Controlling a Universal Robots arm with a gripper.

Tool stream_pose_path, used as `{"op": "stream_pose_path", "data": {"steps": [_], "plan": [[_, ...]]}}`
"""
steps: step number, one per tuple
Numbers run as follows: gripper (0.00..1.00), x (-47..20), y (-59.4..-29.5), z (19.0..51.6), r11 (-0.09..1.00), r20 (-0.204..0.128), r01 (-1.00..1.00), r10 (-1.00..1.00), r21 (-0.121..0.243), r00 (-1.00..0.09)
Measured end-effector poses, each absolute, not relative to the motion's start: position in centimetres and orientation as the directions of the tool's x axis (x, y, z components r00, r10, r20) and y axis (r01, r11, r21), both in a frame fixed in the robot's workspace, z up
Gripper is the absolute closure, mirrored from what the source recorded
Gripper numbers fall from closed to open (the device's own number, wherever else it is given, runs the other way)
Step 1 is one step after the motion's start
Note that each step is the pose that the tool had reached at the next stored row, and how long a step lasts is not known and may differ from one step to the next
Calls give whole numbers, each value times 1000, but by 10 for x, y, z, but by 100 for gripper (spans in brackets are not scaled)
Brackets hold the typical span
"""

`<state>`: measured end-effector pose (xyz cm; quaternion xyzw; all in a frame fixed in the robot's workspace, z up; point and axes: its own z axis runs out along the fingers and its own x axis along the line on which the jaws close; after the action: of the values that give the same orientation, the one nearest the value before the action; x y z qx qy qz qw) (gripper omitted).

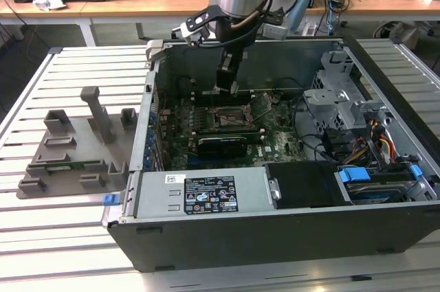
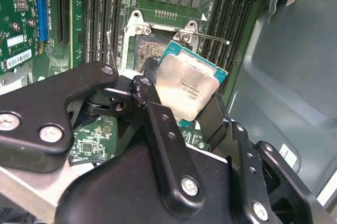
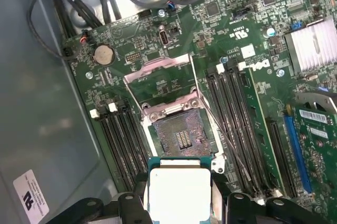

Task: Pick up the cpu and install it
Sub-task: 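Place the cpu into insertion slot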

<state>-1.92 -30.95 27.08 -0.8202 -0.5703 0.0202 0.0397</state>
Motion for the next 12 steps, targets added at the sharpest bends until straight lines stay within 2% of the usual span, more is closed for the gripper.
{"op": "stream_pose_path", "data": {"steps": [6,10,12], "plan": [[45,-19,-310,271,-427,12,900,903,-88,430],[45,-19,-310,271,-420,11,903,906,-88,423],[45,-19,-310,271,-351,2,933,936,-84,353]]}}
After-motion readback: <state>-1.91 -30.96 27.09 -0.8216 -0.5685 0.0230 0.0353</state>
